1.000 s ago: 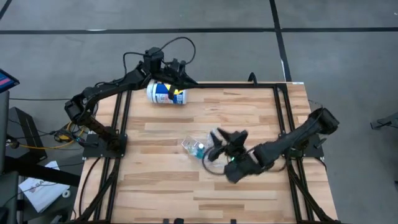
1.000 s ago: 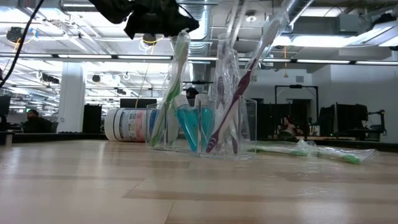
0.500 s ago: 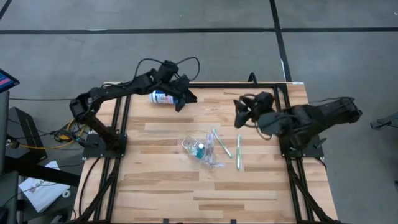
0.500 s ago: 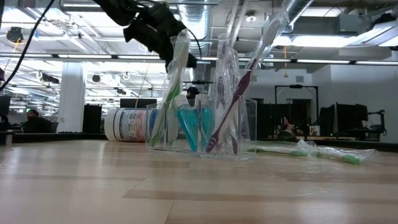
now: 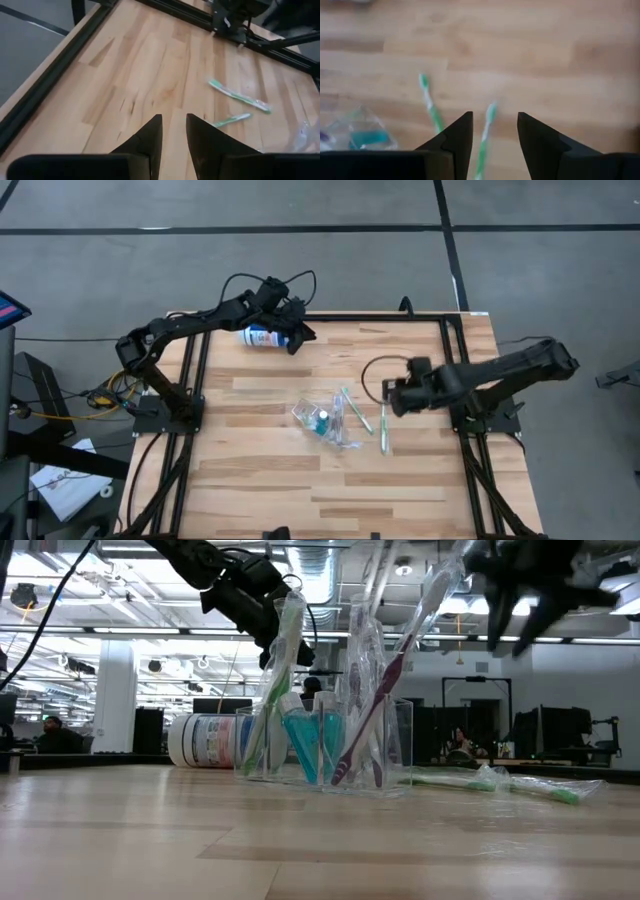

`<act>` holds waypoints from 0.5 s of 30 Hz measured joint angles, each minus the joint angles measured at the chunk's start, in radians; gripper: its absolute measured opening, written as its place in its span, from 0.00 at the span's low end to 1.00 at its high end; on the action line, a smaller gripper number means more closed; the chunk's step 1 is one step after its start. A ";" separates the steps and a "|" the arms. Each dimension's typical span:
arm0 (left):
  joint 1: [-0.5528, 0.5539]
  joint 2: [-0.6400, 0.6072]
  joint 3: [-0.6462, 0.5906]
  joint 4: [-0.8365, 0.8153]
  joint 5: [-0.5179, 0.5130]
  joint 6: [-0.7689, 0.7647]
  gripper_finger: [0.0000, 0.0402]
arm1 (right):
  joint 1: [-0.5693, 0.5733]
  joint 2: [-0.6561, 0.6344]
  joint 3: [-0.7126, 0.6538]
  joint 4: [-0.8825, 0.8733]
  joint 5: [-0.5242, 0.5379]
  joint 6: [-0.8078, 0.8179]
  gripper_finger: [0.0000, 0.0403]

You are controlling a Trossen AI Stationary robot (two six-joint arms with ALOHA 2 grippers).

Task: Pick & Place toothbrushing station
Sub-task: Put the green toothbrush into the left compartment of the transparent organizer

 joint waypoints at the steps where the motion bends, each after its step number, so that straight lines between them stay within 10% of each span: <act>1: 0.000 0.000 0.000 0.000 -0.007 0.000 0.20 | 0.006 -0.004 -0.052 0.063 -0.019 0.032 0.36; 15: 0.001 -0.001 0.000 0.007 -0.024 0.003 0.20 | -0.034 -0.014 -0.394 0.486 -0.189 0.183 0.38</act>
